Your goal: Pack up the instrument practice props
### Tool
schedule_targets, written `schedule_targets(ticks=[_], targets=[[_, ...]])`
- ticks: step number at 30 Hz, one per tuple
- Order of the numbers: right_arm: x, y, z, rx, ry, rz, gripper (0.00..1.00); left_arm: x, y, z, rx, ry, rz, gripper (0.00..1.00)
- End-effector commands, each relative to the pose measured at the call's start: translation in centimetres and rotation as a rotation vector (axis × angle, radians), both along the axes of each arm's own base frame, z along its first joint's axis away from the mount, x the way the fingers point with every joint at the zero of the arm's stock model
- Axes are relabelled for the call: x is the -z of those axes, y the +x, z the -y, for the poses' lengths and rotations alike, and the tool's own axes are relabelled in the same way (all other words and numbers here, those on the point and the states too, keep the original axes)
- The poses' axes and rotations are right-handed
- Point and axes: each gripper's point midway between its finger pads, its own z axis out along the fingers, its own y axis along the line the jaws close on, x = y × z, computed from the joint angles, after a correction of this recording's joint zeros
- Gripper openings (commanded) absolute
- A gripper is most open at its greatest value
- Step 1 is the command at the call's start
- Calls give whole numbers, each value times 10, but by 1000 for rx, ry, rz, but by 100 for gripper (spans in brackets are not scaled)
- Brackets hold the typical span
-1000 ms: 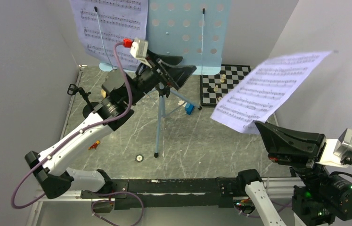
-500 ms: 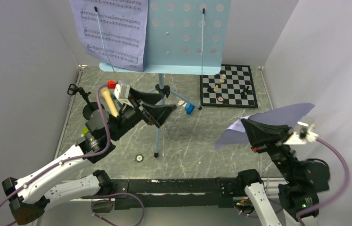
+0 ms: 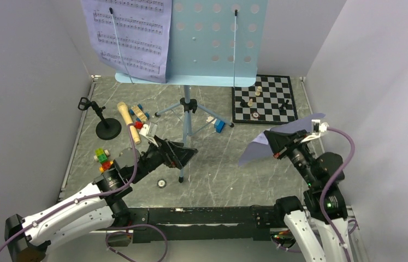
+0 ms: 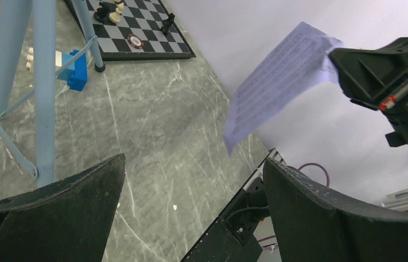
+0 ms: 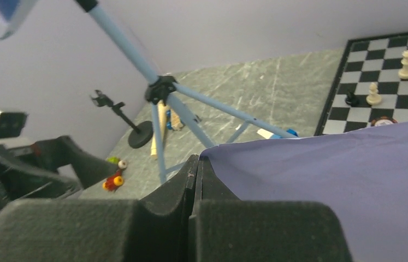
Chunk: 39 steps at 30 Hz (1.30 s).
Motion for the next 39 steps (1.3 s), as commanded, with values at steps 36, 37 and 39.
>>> schedule_targets(ticks=[36, 37, 39], targets=[[211, 36, 59, 515, 399, -503, 0, 51, -5, -4, -51, -81, -167, 99], [216, 35, 58, 516, 396, -518, 0, 51, -5, -4, -50, -83, -167, 99], [222, 33, 56, 512, 396, -548, 0, 51, -5, -5, -50, -82, -167, 99]])
